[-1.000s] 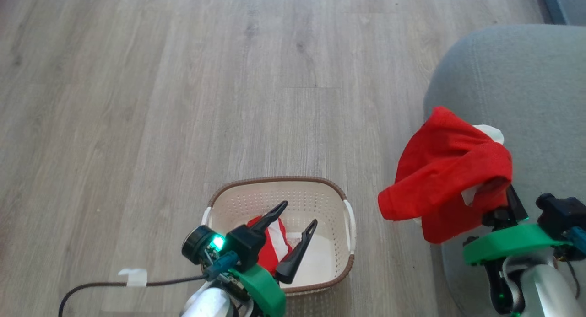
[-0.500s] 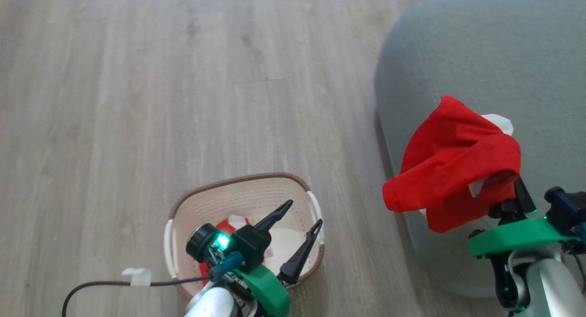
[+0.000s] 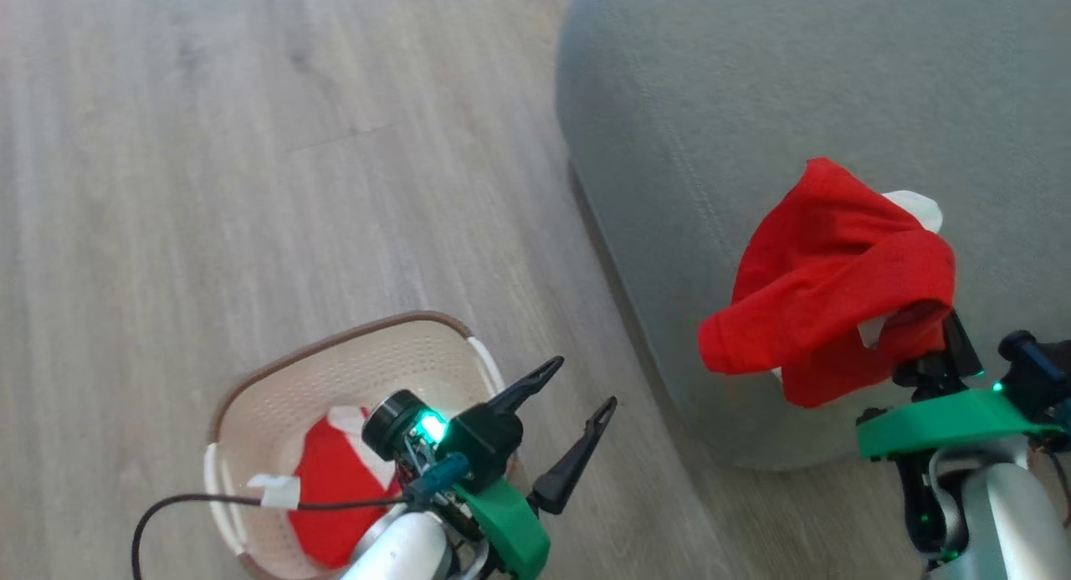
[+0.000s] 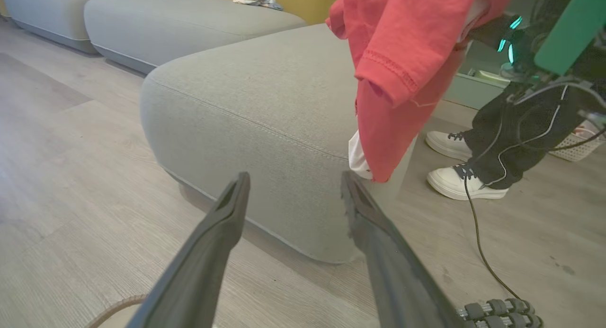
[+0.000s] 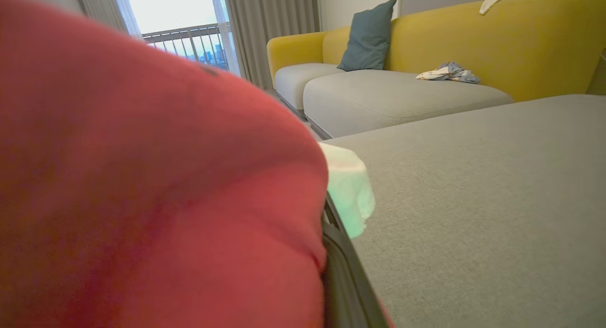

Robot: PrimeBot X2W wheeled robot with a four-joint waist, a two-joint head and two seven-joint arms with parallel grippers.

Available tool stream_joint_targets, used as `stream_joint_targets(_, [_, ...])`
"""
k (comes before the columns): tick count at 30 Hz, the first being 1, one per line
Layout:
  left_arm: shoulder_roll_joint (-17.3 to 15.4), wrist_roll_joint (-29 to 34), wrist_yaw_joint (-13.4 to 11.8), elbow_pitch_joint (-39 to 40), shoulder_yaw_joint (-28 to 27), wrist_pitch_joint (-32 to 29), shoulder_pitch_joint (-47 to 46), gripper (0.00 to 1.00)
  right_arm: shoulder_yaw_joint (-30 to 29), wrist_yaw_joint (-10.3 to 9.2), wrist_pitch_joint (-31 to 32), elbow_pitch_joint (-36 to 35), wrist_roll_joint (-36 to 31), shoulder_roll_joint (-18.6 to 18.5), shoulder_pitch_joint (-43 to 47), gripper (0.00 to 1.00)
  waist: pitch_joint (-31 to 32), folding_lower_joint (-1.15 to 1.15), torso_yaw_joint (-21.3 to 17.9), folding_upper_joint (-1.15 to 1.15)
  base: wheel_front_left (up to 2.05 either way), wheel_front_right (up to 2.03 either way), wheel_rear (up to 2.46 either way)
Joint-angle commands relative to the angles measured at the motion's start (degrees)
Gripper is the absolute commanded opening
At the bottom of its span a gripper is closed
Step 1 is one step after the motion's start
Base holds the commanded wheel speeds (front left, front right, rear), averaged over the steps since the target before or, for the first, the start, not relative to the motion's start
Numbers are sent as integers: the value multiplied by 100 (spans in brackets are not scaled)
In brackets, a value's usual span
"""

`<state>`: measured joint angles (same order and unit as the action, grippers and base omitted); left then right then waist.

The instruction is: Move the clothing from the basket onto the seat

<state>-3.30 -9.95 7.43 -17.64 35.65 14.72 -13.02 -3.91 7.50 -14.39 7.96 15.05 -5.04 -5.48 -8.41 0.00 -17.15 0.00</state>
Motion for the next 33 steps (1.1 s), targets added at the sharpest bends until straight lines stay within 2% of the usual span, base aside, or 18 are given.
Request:
stream_joint_targets(1, [2,44,6,178,-99,28,-221,100,73,-1,-61,-226,-4,3,-223,0,-105,0,-245,0,0,0,0])
stream_joint_targets(8, [-3,59,6,202,194,28,-273,100,-37,-1,-61,-221,7,53,-122,0,-192,0,-533,0,0,0,0])
stream_joint_targets(20, [0,51,6,231,221,28,-320,100,-170,-1,-61,-268,-12,57,-174,0,-221,0,-506,0,0,0,0])
stream_joint_targets(27, [-32,110,6,265,173,28,-393,100,-706,-1,-61,-535,-3,-266,-654,0,-452,0,-416,0,0,0,0])
stream_joint_targets(33, [-173,176,6,266,240,28,-670,100,-1124,-1,-61,-694,225,-803,-1551,0,-1001,0,-328,0,0,0,0])
